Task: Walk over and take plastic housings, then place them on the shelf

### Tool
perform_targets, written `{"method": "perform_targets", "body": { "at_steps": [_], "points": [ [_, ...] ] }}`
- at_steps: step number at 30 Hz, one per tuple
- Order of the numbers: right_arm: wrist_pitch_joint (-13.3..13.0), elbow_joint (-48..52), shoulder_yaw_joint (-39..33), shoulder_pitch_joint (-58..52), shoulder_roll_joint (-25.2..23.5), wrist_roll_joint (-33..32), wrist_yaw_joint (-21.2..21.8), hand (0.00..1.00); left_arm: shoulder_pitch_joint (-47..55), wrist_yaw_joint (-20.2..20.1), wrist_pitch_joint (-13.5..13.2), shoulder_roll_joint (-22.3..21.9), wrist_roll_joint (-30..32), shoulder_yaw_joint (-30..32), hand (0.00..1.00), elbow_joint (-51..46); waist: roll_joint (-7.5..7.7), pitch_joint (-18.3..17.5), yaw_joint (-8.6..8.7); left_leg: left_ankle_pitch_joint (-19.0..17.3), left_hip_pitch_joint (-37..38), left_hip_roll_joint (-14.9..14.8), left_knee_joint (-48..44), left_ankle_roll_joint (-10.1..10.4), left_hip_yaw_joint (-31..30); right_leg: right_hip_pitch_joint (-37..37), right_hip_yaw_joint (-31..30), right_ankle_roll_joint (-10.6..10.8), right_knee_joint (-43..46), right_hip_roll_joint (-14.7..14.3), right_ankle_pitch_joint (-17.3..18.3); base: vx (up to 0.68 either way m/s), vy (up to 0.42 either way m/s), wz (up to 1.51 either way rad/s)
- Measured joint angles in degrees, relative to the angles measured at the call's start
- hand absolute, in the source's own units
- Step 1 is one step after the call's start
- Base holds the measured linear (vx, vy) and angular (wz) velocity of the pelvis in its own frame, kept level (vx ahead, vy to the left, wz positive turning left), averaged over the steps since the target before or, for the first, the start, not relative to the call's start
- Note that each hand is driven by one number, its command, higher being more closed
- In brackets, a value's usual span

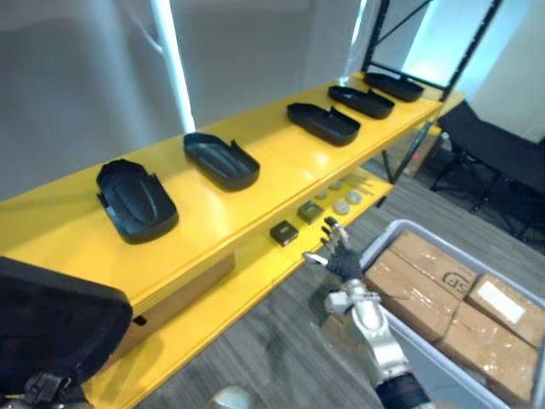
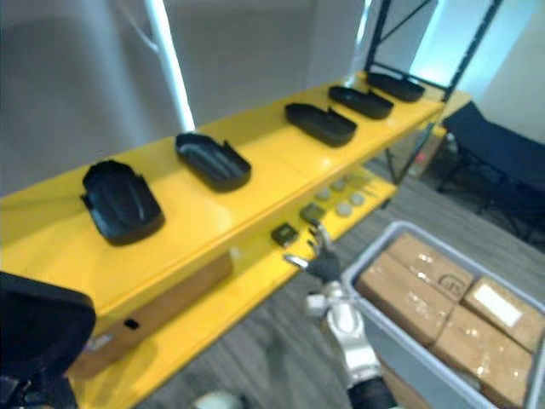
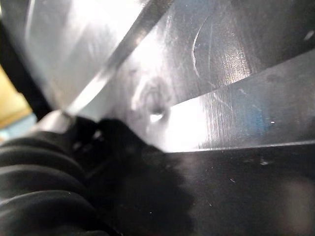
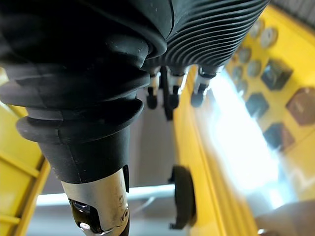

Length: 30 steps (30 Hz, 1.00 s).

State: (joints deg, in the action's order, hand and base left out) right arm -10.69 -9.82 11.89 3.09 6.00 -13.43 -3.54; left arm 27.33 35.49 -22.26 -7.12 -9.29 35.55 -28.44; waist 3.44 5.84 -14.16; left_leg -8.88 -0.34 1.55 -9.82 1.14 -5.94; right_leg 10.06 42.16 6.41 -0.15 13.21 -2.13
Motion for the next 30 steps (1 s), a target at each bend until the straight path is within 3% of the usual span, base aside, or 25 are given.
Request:
{"method": "perform_targets", "body": {
  "at_steps": [3,6,10,13,15,17,19,20,24,28,30],
  "points": [
    [0.57,3.34,-2.45,-2.77,0.77,-1.53,0.95,0.0,-1.53,-1.06,0.0,0.77,-1.8,-0.77,1.0,-0.51,0.06,-0.02,1.51,0.32,-1.82,0.12,-1.17,0.06,-0.03,0.16,2.19,0.38,0.35,0.16,0.02,0.03,-0.001,0.29],
    [0.82,3.42,-4.06,-3.72,1.19,-1.33,1.09,0.0,-3.5,-1.83,-0.01,1.45,-3.37,-1.04,1.0,-1.66,0.16,1.21,1.89,1.68,-1.63,1.03,-0.42,0.29,0.19,1.25,4.35,1.26,2.24,1.76,0.87,0.05,0.047,0.57],
    [0.82,3.42,-4.15,-3.98,1.19,-1.37,3.87,0.0,-3.56,-1.9,-0.07,1.51,-3.93,-4.24,1.0,-2.71,-1.17,2.1,2.07,1.78,-1.45,1.56,-0.4,0.17,0.7,1.76,4.47,0.2,4.3,3.13,1.73,0.03,0.083,0.3],
    [0.0,3.42,-4.43,-4.7,1.49,0.05,6.32,0.0,-4.2,-3.31,-0.05,2.12,-0.96,-8.25,1.0,-3.53,-1.29,2.42,2.94,1.87,-1.44,2.32,-0.27,0.03,-1.08,0.99,-1.28,-2.58,8.95,4.22,3.7,0.0,0.093,0.51],
    [-1.76,3.62,-5.01,-6.0,2.12,0.33,7.22,0.0,-6.1,-6.16,-0.09,4.82,-0.91,-11.44,1.0,-3.09,-0.17,3.07,5.15,3.82,-0.6,3.33,1.39,0.25,-6.04,0.07,-9.5,-4.73,14.04,4.83,5.31,0.03,0.024,1.0],
    [-2.21,4.84,-6.4,-7.24,2.4,0.71,7.19,0.0,-7.9,-7.86,-0.2,7.31,-0.92,-13.39,1.0,-1.33,0.2,3.43,6.25,5.37,-0.76,3.84,2.35,0.41,-9.12,-0.55,-14.05,-4.72,17.03,4.86,6.46,0.04,-0.061,0.99],
    [-3.09,5.17,-7.71,-7.44,2.49,0.71,7.18,0.0,-10.04,-8.95,-0.5,9.89,-0.93,-15.13,1.0,1.54,1.07,4.57,6.84,5.77,-1.62,5.26,1.02,0.68,-10.82,0.6,-17.42,-4.09,17.48,5.01,10.2,0.0,-0.145,0.81],
    [-3.38,5.18,-8.81,-7.11,2.87,0.71,7.22,0.0,-10.52,-8.98,-0.55,10.0,-0.97,-16.43,1.0,2.87,1.38,5.05,6.83,5.75,-2.82,5.69,-0.76,0.8,-10.29,1.74,-17.38,-2.67,16.19,4.83,10.93,-0.04,-0.132,0.47],
    [-4.72,5.19,-9.71,-5.97,4.84,1.21,7.47,0.0,-8.97,-8.62,-0.55,9.74,-0.91,-17.82,1.0,3.06,-2.28,8.39,6.56,5.59,-3.67,3.41,-2.93,1.98,-7.27,2.09,-19.29,-0.69,14.39,2.76,12.14,-0.11,-0.065,-0.17],
    [-4.72,5.27,-9.47,-6.54,4.9,1.41,7.93,0.0,-8.5,-8.09,-0.53,8.83,-0.76,-17.98,1.0,3.06,-3.55,9.27,7.07,5.15,-3.57,0.72,-4.06,3.55,-3.81,1.99,-22.09,1.65,13.53,1.15,14.58,-0.2,-0.071,-0.42],
    [-4.94,5.44,-9.54,-8.01,4.94,1.32,8.77,0.0,-7.28,-7.66,-0.5,8.93,1.02,-18.05,1.0,3.05,-3.98,9.49,8.24,4.91,-3.4,-1.09,-4.72,3.89,-2.84,1.67,-22.94,0.44,15.01,-0.28,16.04,-0.25,-0.078,-0.16]
  ]
}}
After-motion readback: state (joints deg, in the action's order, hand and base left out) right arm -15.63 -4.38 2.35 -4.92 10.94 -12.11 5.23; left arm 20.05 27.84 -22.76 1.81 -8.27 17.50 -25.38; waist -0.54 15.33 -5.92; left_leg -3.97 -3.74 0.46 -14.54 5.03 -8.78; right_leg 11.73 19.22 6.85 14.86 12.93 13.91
